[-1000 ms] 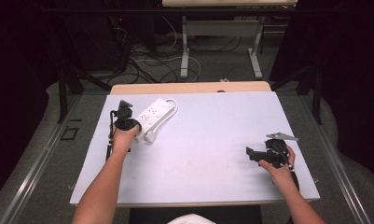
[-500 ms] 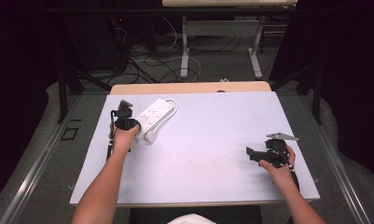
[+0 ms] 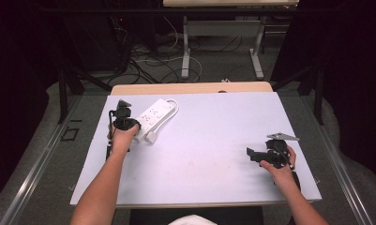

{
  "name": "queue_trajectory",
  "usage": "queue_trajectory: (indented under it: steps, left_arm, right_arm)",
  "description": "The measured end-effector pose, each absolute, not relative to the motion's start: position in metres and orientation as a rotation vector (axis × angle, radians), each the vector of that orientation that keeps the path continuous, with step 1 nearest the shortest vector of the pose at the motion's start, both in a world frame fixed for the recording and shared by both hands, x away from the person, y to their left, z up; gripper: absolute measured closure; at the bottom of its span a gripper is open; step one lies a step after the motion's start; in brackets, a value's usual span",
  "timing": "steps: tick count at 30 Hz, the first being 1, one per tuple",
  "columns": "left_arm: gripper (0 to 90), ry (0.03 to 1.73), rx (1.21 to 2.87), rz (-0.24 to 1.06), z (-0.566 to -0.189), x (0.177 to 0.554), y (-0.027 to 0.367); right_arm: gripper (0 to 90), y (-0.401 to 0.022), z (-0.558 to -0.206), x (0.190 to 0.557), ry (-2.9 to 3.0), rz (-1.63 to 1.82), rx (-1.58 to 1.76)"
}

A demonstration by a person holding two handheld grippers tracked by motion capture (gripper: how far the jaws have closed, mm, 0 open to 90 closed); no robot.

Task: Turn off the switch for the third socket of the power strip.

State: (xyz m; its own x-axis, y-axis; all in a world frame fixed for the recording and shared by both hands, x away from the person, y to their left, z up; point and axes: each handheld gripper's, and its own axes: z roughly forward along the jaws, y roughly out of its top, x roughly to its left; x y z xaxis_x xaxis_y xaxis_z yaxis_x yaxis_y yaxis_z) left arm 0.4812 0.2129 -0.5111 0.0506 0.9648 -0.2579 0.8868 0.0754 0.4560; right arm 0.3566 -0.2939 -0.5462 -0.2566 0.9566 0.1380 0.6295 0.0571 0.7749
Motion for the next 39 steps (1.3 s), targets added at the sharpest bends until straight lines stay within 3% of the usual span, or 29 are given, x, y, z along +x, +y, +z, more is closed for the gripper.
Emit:
queue_trajectory:
  steps: [21, 39]
  left_arm:
    - [70.2, 1.811, 1.782, 0.209, -0.5, 0.475, 0.225]
    - [49.8, 1.728, 1.793, 0.252, -0.489, 0.467, 0.226]
  right_arm:
    - [0.0, -0.294, -0.547, 0.356, 1.924, 1.054, 1.59]
    - [0.0, -0.295, -0.547, 0.356, 1.926, 1.052, 1.588]
